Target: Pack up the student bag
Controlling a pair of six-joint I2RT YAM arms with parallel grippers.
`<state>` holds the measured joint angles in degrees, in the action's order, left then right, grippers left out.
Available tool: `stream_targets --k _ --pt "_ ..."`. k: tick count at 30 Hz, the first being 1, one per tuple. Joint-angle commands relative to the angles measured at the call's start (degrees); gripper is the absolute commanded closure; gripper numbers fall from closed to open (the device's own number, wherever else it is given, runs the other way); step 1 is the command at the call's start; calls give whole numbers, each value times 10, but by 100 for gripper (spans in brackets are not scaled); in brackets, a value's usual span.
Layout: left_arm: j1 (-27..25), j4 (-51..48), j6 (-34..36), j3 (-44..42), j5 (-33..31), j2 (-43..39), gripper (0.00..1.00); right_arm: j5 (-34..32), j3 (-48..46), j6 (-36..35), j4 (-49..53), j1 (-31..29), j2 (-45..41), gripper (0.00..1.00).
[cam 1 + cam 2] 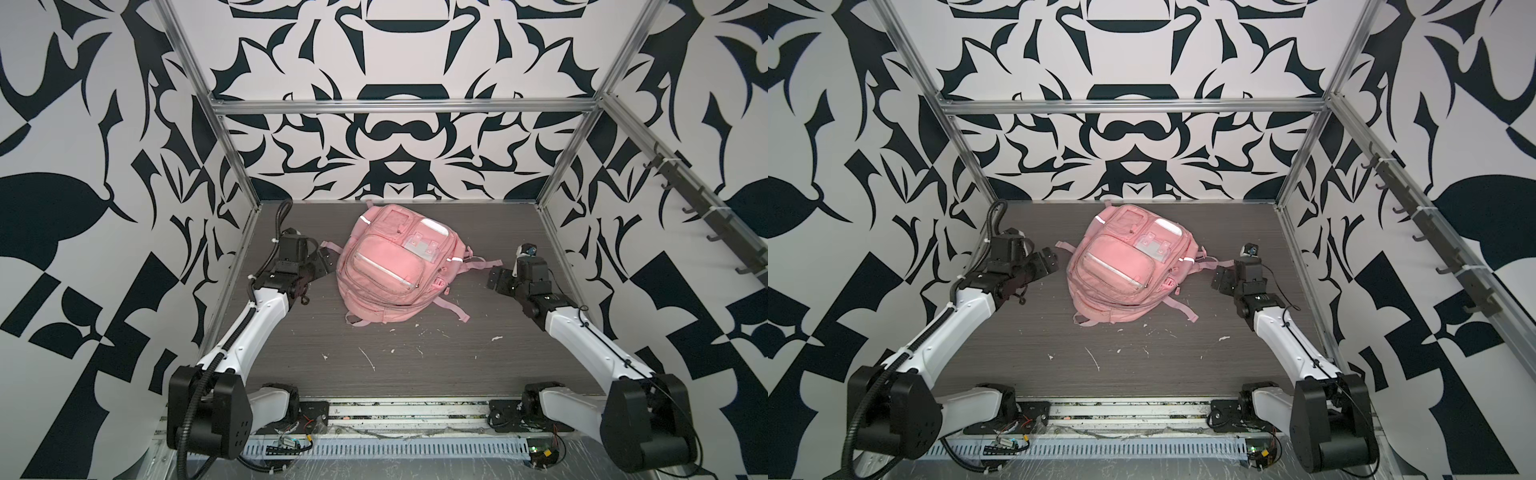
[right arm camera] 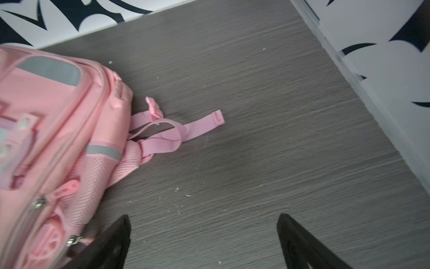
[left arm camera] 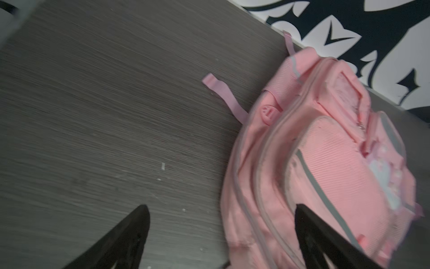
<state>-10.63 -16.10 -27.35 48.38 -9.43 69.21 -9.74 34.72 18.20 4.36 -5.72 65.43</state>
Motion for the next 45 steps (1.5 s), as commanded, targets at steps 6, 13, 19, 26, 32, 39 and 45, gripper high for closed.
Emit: stream_targets --k 6,13,19,26,32,39,45 --pt "15 369 205 -224 -114 -48 1 -34 -77 -110 -242 -1 31 0" --pt "43 533 226 -270 -50 74 1 -20 -96 -164 -365 -1 105 0" --pt "58 570 277 -252 16 122 1 -19 -139 -183 -485 -1 140 0" --pt "98 701 263 -286 90 193 1 18 -185 -190 -668 0 245 1" --pt "98 685 261 -273 92 200 1 17 -141 -185 -554 7 233 0" --pt "96 687 262 -271 89 202 1 13 -143 -185 -566 7 236 0" --pt "96 685 263 -270 90 203 1 13 -143 -185 -566 7 235 0"
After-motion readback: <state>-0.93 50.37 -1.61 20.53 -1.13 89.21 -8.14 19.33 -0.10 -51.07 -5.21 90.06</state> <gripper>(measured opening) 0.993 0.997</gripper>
